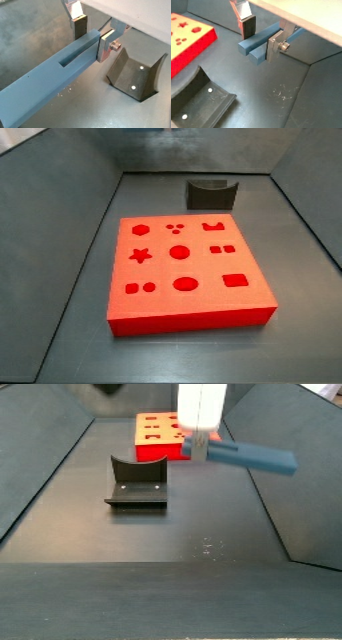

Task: Pick up the double-square object. Move up. Place the double-square object on the fixture. Regrasp the double-square object. Move to above the board. Insert the double-square object.
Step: Place the double-square object on the fixture.

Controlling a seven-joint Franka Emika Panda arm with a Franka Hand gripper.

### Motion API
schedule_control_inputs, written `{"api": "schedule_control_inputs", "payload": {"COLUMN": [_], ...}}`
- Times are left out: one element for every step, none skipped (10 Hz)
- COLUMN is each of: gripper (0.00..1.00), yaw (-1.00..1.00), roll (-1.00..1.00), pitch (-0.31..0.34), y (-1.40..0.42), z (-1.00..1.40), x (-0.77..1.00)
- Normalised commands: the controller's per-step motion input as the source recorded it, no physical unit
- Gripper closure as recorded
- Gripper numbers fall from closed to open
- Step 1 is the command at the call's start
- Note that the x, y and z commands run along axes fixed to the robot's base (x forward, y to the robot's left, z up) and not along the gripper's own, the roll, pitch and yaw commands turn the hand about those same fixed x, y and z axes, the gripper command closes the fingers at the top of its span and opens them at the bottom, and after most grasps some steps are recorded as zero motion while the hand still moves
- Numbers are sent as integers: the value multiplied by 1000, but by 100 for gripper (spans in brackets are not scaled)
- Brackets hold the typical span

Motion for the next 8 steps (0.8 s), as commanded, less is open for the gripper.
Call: {"api": "schedule_control_inputs", "payload": {"gripper": [100,100,100,100,100,100,100,100], "yaw": [8,1000,1000,1000,1000,1000,1000,1000], "roll": [47,-15,-15,-15,-16,-16,-16,-17], "pitch": [106,59,60,60,62,67,68,74], "y": [4,-974,-960,-878,-832,-699,-642,-549], "z": [216,-249,-266,-229,-214,-192,-183,-161], "x": [1,1000,1000,1000,1000,1000,1000,1000]}}
